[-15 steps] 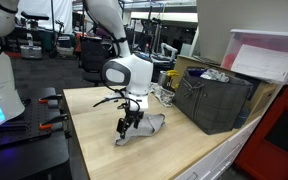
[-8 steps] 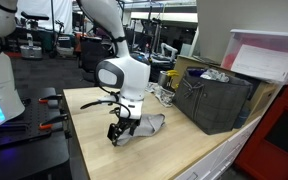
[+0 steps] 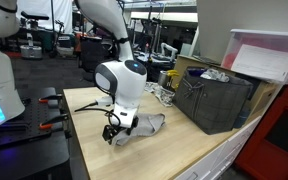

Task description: Fold the grey towel three times

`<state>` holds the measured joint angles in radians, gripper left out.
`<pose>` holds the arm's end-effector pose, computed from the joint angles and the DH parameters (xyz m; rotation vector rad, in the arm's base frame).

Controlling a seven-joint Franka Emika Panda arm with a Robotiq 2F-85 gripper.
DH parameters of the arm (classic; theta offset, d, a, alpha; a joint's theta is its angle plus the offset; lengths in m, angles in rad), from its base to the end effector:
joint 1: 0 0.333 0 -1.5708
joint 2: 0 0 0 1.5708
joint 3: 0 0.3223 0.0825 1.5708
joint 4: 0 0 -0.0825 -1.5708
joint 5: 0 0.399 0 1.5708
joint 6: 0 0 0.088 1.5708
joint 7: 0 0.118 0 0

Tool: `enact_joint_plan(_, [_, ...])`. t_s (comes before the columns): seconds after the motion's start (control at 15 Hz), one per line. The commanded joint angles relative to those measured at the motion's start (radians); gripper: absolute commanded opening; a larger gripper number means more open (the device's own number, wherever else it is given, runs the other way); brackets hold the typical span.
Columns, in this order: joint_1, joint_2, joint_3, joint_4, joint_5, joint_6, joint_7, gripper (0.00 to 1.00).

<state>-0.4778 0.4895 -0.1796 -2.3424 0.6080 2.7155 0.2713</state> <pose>0.3752 -0.3242 0.1003 -2.2094 2.0160 0.0823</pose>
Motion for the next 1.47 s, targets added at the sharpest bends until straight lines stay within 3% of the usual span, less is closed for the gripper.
enact_joint_plan(0.0, [-0.076,0.027,0.073,0.030,0.168,-0.012,-0.137,1.00])
enact_joint_plan(0.4, [-0.091,0.107,0.062,0.067,0.351,0.026,-0.290,1.00])
enact_joint_plan(0.47, [-0.092,0.115,0.060,0.073,0.384,0.022,-0.297,0.81])
enact_joint_plan(0.53, [-0.093,0.119,0.058,0.079,0.416,0.017,-0.307,0.72])
enact_joint_plan(0.87, [-0.073,0.097,0.034,0.084,0.529,-0.011,-0.338,0.34])
enact_joint_plan(1.13, [-0.026,0.069,0.000,0.059,0.507,-0.028,-0.314,0.06])
enact_joint_plan(1.2, [-0.013,0.062,-0.007,0.051,0.501,-0.035,-0.310,0.01])
enact_joint_plan(1.4, [0.042,0.028,-0.041,0.015,0.451,-0.031,-0.285,0.03])
